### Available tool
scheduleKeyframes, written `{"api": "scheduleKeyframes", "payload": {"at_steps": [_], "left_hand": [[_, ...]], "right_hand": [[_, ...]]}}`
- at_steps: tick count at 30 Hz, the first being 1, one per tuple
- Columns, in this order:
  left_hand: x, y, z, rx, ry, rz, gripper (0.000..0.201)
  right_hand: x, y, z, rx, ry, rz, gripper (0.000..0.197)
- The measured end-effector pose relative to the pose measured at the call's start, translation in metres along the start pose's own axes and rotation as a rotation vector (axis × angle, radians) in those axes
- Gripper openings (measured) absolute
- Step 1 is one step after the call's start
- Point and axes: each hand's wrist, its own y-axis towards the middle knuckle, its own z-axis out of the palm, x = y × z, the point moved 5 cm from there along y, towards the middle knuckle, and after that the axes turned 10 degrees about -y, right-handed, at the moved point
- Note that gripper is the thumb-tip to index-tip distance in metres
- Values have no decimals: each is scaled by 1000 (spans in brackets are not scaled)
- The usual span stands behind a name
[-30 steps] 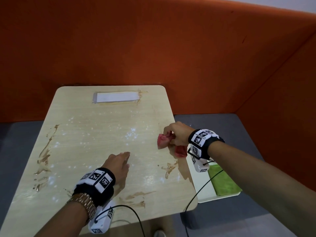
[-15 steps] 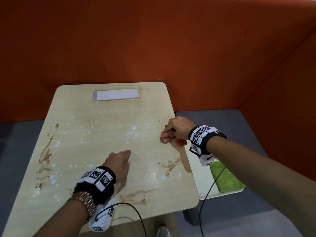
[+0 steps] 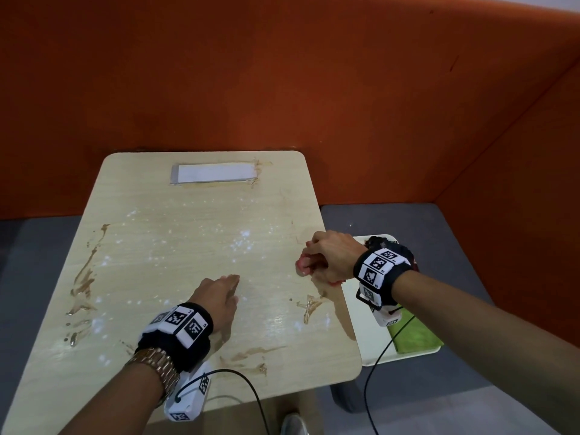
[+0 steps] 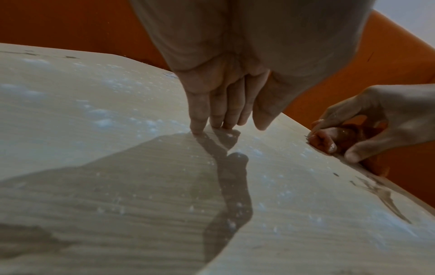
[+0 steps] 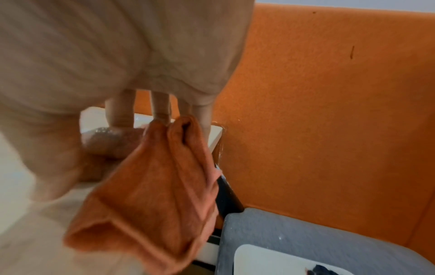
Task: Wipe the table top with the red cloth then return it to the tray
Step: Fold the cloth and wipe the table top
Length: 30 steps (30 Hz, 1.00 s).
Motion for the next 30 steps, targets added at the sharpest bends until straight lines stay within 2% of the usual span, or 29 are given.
{"api": "scheduleKeyframes", "payload": {"at_steps": [2, 6, 10, 12, 16, 20, 26, 30], "left_hand": [[-4, -2, -1, 5, 24, 4, 50], [-7, -5, -3, 32, 37, -13, 41], [-9, -7, -4, 61, 50, -23, 40], [-10, -8, -3, 73, 49, -27, 43], [-16, -11, 1, 92, 36, -38, 53], [-17, -13, 5, 93, 26, -31, 58], [-16, -12, 1, 116, 14, -33, 55], [-17, -14, -3, 125, 26, -26, 54]], "right_hand": [[2, -2, 2, -11, -10, 25, 41], [4, -1, -3, -31, 34, 44, 32], [-22, 12, -28, -125, 93, 180, 28], [-30, 21, -34, -95, 75, 214, 24], [-17, 26, -22, 27, 13, 158, 17], [-7, 13, -12, 5, 39, 127, 24], [7, -7, -1, 34, 74, 75, 27], [5, -7, -6, 63, 58, 65, 23]]}}
